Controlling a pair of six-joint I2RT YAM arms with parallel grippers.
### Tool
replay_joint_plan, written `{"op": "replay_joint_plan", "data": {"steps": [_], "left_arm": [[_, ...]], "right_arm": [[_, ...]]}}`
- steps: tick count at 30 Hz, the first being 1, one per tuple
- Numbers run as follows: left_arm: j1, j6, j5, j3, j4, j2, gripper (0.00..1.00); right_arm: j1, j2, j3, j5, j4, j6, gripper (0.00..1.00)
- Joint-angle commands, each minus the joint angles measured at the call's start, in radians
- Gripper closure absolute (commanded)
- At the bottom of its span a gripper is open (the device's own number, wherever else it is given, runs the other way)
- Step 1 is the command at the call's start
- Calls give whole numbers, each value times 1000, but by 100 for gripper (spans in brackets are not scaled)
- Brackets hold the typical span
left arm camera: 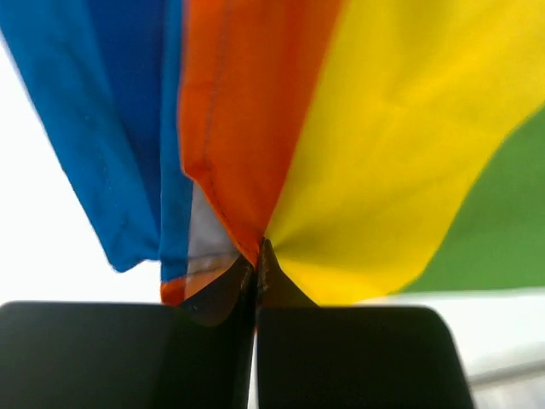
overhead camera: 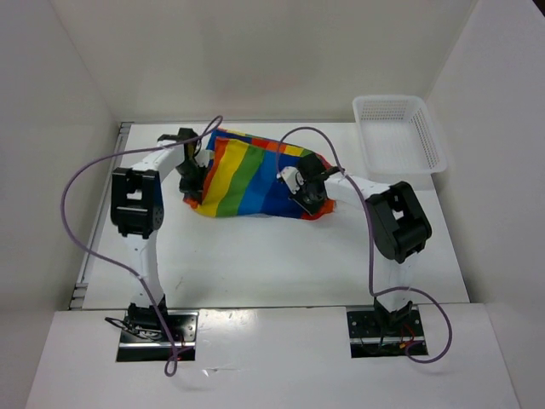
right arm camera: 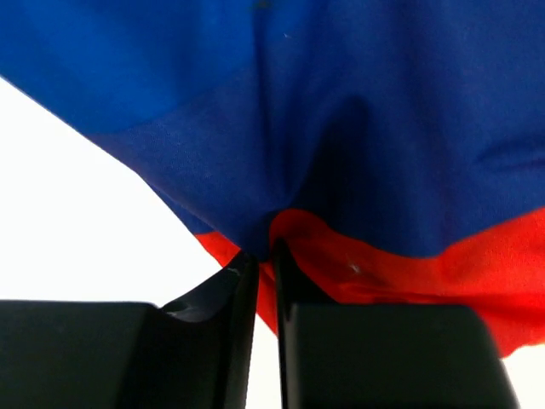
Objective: Fold and stack the shorts
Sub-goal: Fold the shorts
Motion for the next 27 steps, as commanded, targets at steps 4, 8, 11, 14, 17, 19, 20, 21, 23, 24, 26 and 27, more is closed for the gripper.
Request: {"op": "replay_joint_plan", "data": {"steps": [4,8,11,14,17,19,20,21,23,24,26,27], "left_arm": [[12,7,-26,-347,115,-308,100],[-2,7,30,-499,75,-515,90],[-11,7,67,-559,17,-625,76],[23,7,107,-461,-11,-669,61],[23,7,142,-259,-20,-622,48],[12,7,142,-180,30,-541,40],[1,7,132,-150,93,-508,39],[-11,7,123,-92,122,-437,39],[-20,7,125,-16,172,-353,39],[-20,7,136,65,172,-271,36],[-20,7,145,142,181,-194,33],[-20,7,161,170,181,-134,32]], "right_arm": [[56,-129,-106,-86,-162,-95,89],[163,-256,-157,-152,-272,-133,90],[189,-329,-128,-214,-320,-101,81],[118,-372,-3,-261,-335,-33,64],[13,-381,135,-326,-280,75,46],[-87,-381,183,-326,-184,219,41],[-117,-381,183,-289,-152,270,41],[-147,-357,173,-271,-104,361,41],[-216,-329,173,-258,-104,399,41],[-233,-317,147,-273,-126,399,39],[-283,-295,114,-295,-127,399,35],[-299,-295,81,-295,-127,399,34]]}}
